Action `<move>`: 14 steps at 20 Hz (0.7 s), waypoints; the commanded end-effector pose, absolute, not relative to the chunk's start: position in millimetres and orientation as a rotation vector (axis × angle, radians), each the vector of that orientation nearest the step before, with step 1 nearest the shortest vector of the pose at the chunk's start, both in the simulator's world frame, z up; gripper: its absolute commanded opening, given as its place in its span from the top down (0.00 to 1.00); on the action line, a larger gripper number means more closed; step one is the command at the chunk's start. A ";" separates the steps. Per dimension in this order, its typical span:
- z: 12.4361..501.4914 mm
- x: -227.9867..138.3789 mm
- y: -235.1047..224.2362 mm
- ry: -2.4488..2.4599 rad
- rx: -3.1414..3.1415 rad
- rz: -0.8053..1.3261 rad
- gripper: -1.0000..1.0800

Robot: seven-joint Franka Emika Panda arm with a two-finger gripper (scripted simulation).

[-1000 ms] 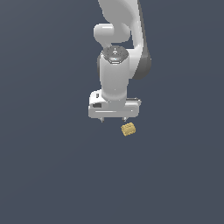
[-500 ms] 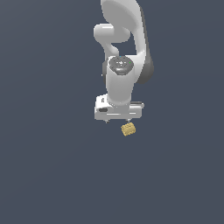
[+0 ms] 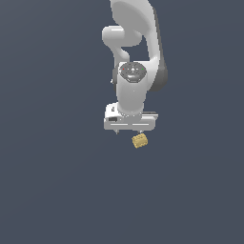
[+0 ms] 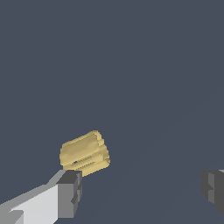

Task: Pick up the object and move it to a goal position.

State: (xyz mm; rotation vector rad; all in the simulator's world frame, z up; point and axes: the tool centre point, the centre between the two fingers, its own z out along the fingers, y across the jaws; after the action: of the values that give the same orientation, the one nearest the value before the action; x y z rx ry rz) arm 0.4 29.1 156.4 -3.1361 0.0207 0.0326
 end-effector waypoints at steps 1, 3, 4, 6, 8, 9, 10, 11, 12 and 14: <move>154.5 -0.1 31.1 0.069 -3.135 0.032 0.04; 152.5 -0.7 33.2 0.117 -3.134 0.032 0.04; 151.5 -1.0 34.3 0.144 -3.132 0.032 0.04; 149.1 -1.7 36.7 0.203 -3.129 0.031 0.04; 146.5 -2.5 39.4 0.270 -3.124 0.031 0.04; 145.1 -2.9 40.9 0.307 -3.121 0.031 0.04; 143.6 -3.4 42.4 0.345 -3.117 0.030 0.04; 142.1 -3.9 43.9 0.383 -3.112 0.030 0.04; 140.6 -4.4 45.4 0.422 -3.107 0.030 0.04; 137.6 -5.4 48.4 0.499 -3.096 0.029 0.04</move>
State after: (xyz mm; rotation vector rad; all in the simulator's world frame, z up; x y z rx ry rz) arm -4.6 46.1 139.9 -3.1047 0.4396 0.0296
